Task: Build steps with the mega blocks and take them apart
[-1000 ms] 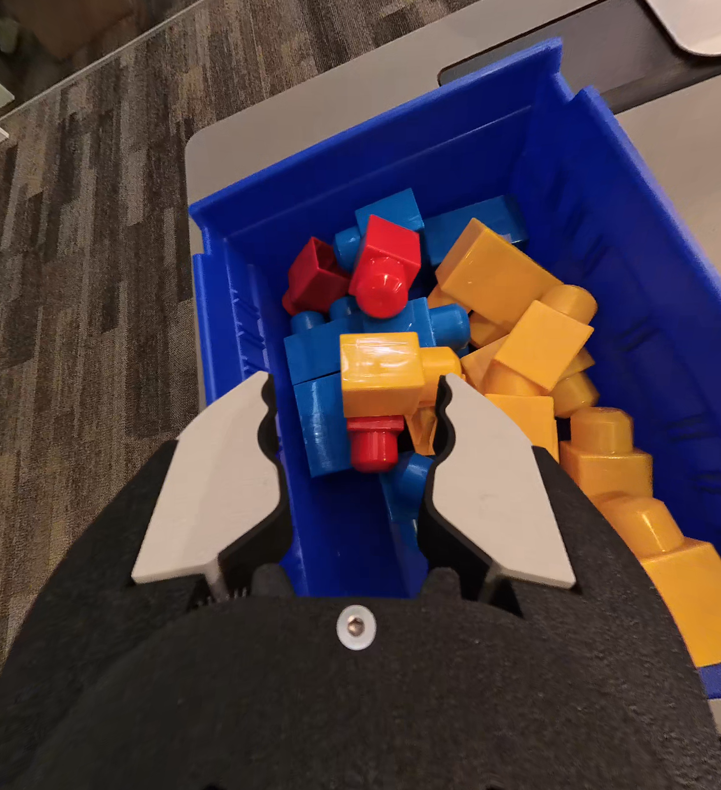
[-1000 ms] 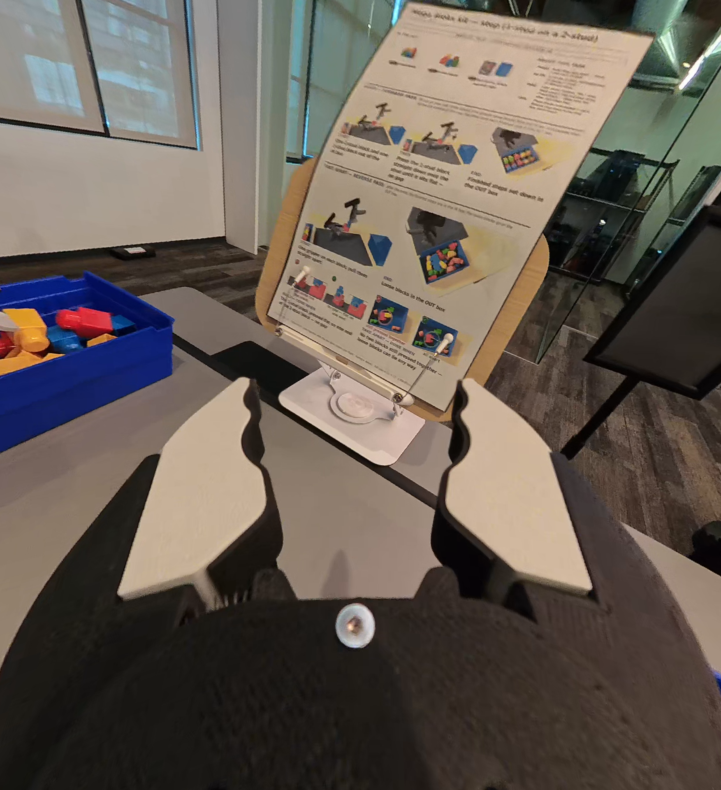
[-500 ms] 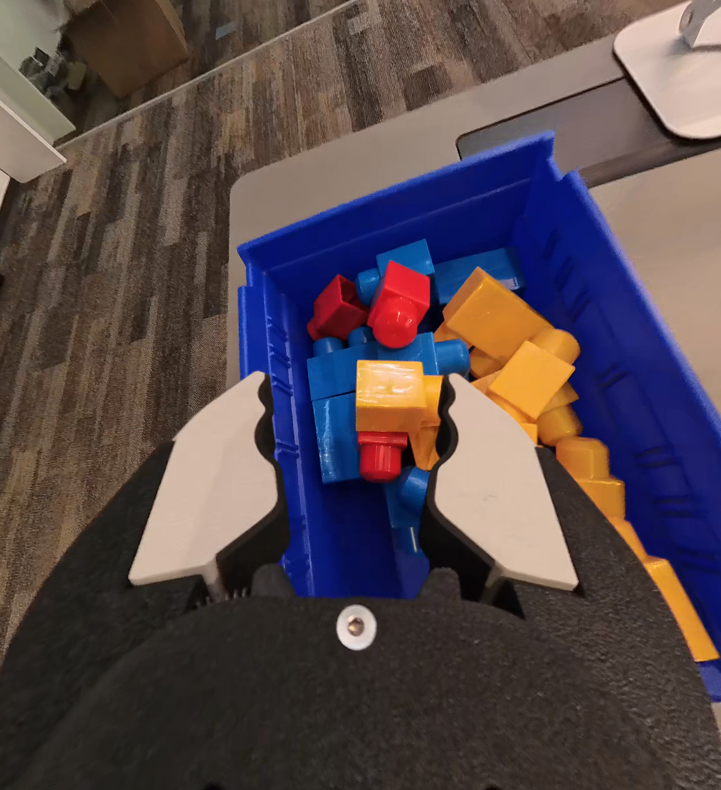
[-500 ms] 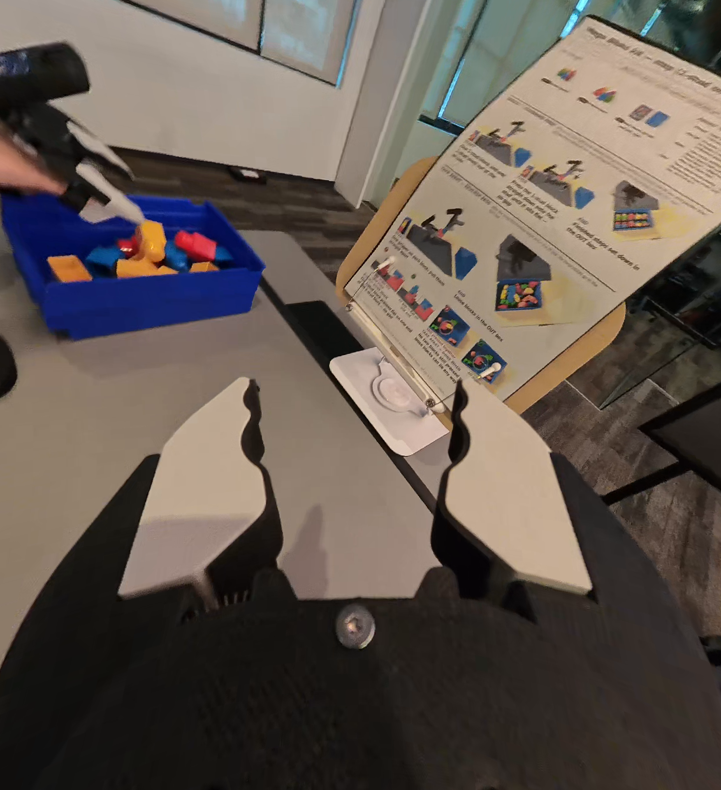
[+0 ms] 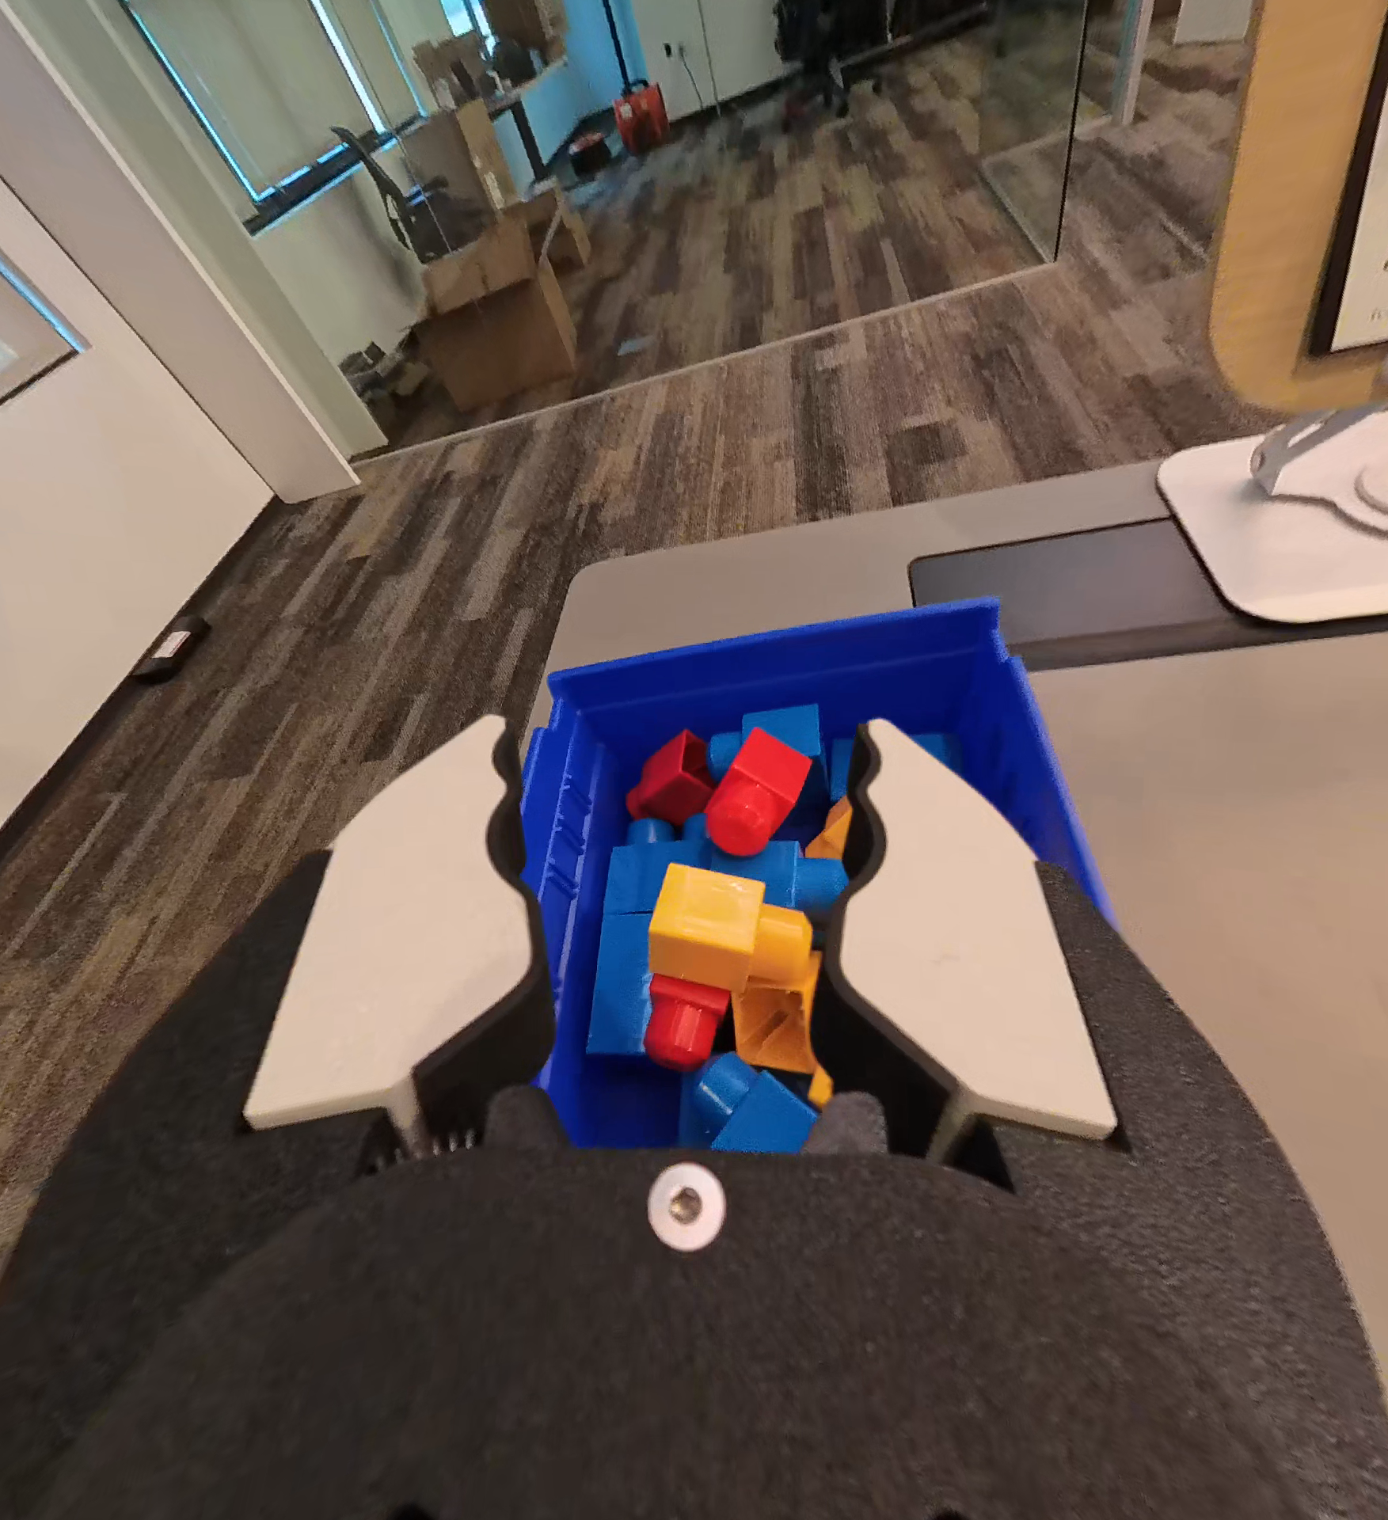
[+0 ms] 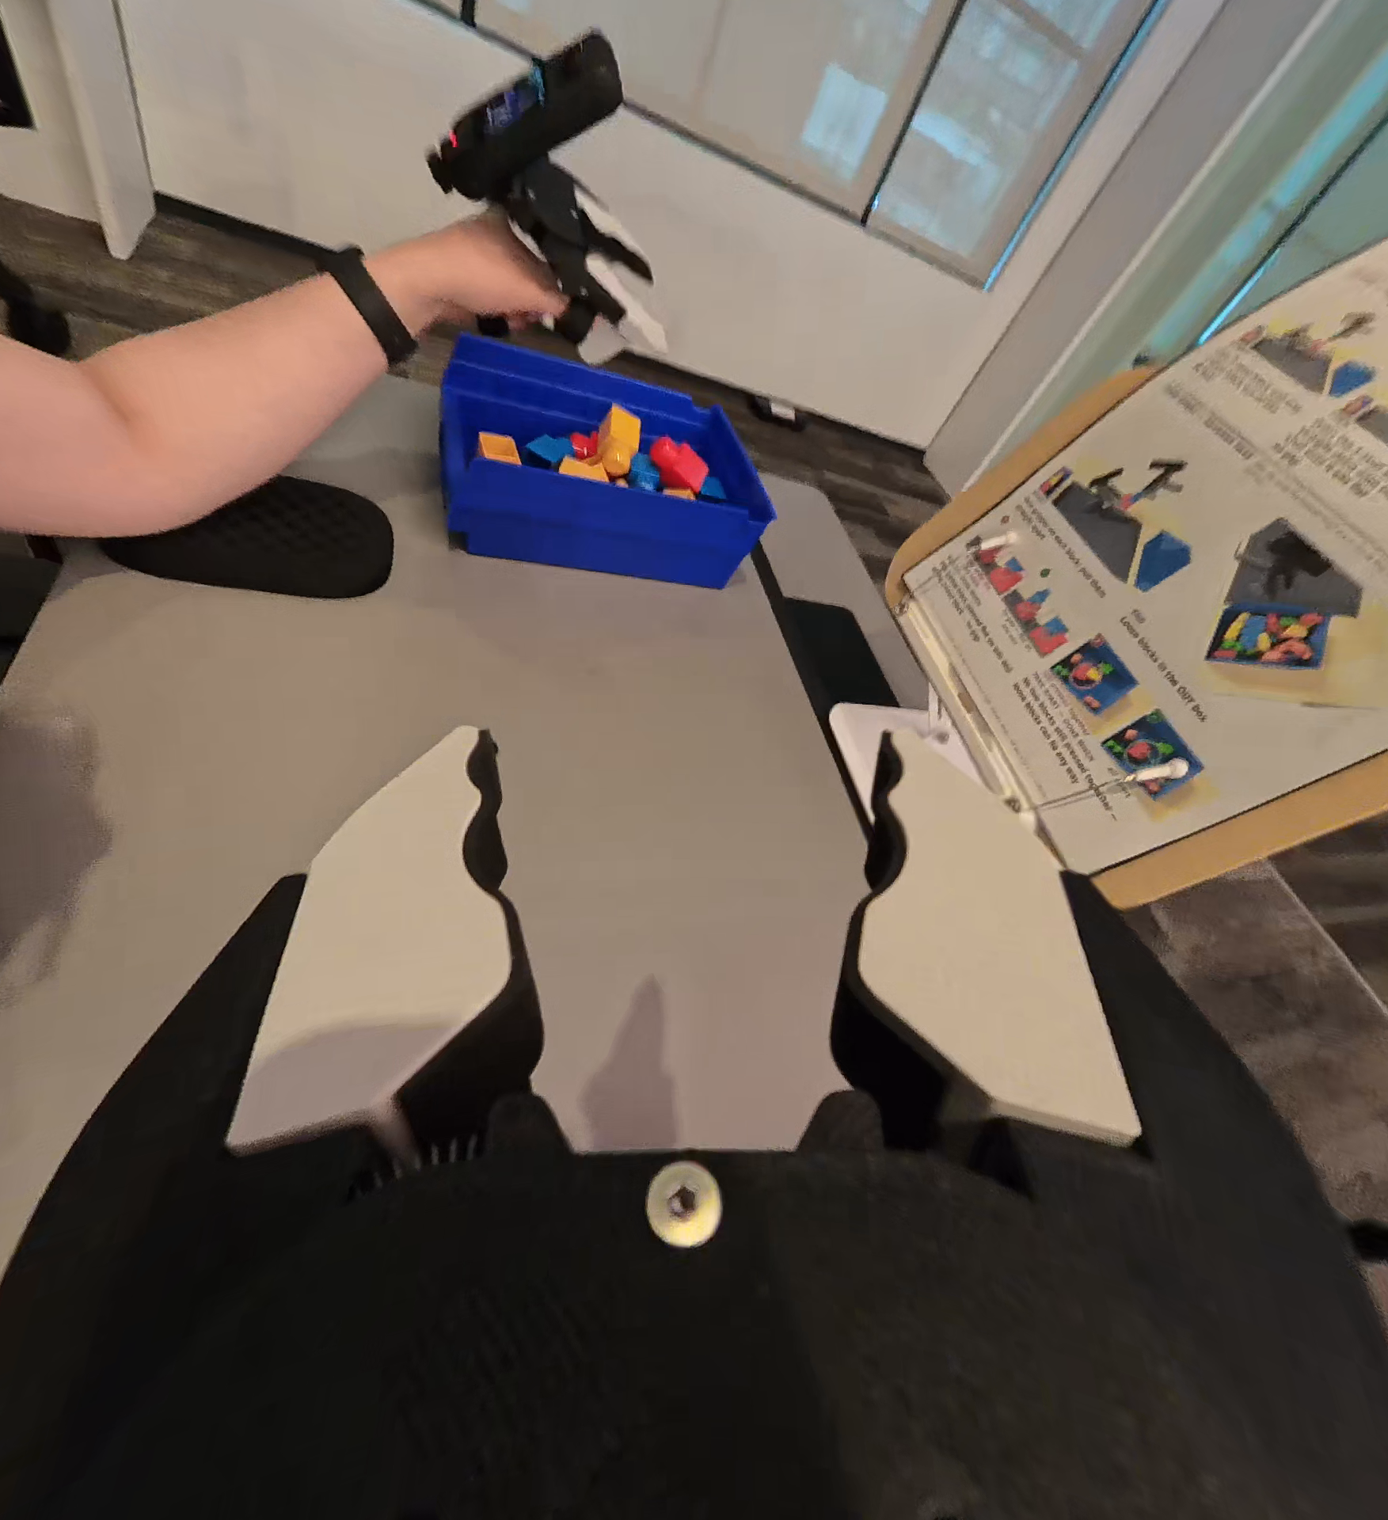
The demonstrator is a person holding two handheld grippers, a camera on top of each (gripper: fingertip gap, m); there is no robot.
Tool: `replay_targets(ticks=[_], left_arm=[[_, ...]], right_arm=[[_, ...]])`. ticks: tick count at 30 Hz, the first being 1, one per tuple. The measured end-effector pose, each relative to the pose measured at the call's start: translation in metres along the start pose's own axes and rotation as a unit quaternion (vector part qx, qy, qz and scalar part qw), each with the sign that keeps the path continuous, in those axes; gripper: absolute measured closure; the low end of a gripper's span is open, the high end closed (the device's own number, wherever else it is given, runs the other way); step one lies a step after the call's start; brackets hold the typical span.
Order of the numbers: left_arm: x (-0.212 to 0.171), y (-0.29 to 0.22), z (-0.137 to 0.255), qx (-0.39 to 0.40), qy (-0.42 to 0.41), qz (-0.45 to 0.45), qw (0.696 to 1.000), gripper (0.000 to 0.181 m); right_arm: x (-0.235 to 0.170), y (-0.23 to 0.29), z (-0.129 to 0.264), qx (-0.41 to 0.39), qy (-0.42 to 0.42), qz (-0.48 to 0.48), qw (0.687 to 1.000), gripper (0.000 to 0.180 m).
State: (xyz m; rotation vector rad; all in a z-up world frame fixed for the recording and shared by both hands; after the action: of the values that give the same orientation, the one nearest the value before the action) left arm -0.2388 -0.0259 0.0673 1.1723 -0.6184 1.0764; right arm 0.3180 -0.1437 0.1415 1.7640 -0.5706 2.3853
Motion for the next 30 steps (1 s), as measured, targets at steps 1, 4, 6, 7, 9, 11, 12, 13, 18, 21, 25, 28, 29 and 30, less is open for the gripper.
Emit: replay_targets(ticks=[1, 4, 6, 7, 9, 11, 12, 13, 18, 21, 25, 28, 29, 30], left_arm=[[0.002, -0.001, 0.001, 0.002, -0.006, 0.006, 1.000, 0.104], [0.008, -0.001, 0.006, 0.006, -0.023, 0.016, 1.000, 0.104], [0.010, 0.002, 0.007, 0.008, -0.033, 0.026, 0.999, 0.104], [0.011, 0.003, 0.008, 0.006, -0.038, 0.032, 0.999, 0.105], [0.012, 0.002, 0.006, -0.003, -0.043, 0.038, 0.998, 0.106], [0.011, 0.000, 0.002, -0.003, -0.040, 0.033, 0.999, 0.106], [0.011, -0.003, 0.000, -0.003, -0.035, 0.027, 0.999, 0.106], [0.010, -0.005, -0.002, -0.005, -0.030, 0.021, 0.999, 0.105], [0.005, -0.010, -0.007, -0.021, -0.020, 0.018, 0.999, 0.104], [0.002, -0.002, -0.003, -0.012, -0.014, 0.022, 1.000, 0.104], [0.007, 0.007, 0.004, -0.005, -0.019, 0.027, 0.999, 0.102], [0.008, 0.007, 0.002, -0.014, -0.011, 0.025, 1.000, 0.099], [0.007, 0.006, 0.001, -0.023, -0.004, 0.026, 0.999, 0.098], [0.007, 0.005, 0.001, -0.034, 0.000, 0.028, 0.999, 0.097]], right_arm=[[0.003, -0.001, 0.007, 0.000, -0.017, 0.004, 1.000, 0.092], [0.011, -0.007, 0.028, -0.011, -0.072, 0.007, 0.997, 0.092], [0.014, -0.010, 0.041, -0.010, -0.120, -0.003, 0.993, 0.092], [0.015, -0.012, 0.046, -0.006, -0.143, -0.012, 0.990, 0.092], [0.015, -0.018, 0.051, 0.002, -0.170, -0.037, 0.985, 0.092], [0.015, -0.025, 0.050, -0.003, -0.165, -0.054, 0.985, 0.092], [0.016, -0.028, 0.049, -0.009, -0.169, -0.058, 0.984, 0.092], [0.018, -0.029, 0.047, -0.011, -0.168, -0.061, 0.984, 0.092], [0.019, -0.028, 0.031, -0.009, -0.149, -0.054, 0.987, 0.092], [0.018, -0.031, 0.022, -0.034, -0.117, -0.051, 0.991, 0.091], [0.039, -0.038, 0.021, -0.108, -0.121, -0.047, 0.986, 0.092], [0.047, -0.048, 0.022, -0.200, -0.116, -0.068, 0.971, 0.092], [0.045, -0.051, 0.019, -0.225, -0.107, -0.074, 0.965, 0.092], [0.042, -0.052, 0.015, -0.245, -0.098, -0.081, 0.961, 0.092]])
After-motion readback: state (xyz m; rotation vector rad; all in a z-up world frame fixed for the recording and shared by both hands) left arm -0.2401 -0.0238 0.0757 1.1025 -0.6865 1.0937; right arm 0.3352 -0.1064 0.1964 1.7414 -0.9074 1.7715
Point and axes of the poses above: each gripper's, where its closed fingertips meet, z back along the fingers, x out of its top, y = z × x across the jaws, the point moved 7 cm from there along z, back along the fingers, and after that the axes turned 9 degrees about -z, right-handed, at the moved point
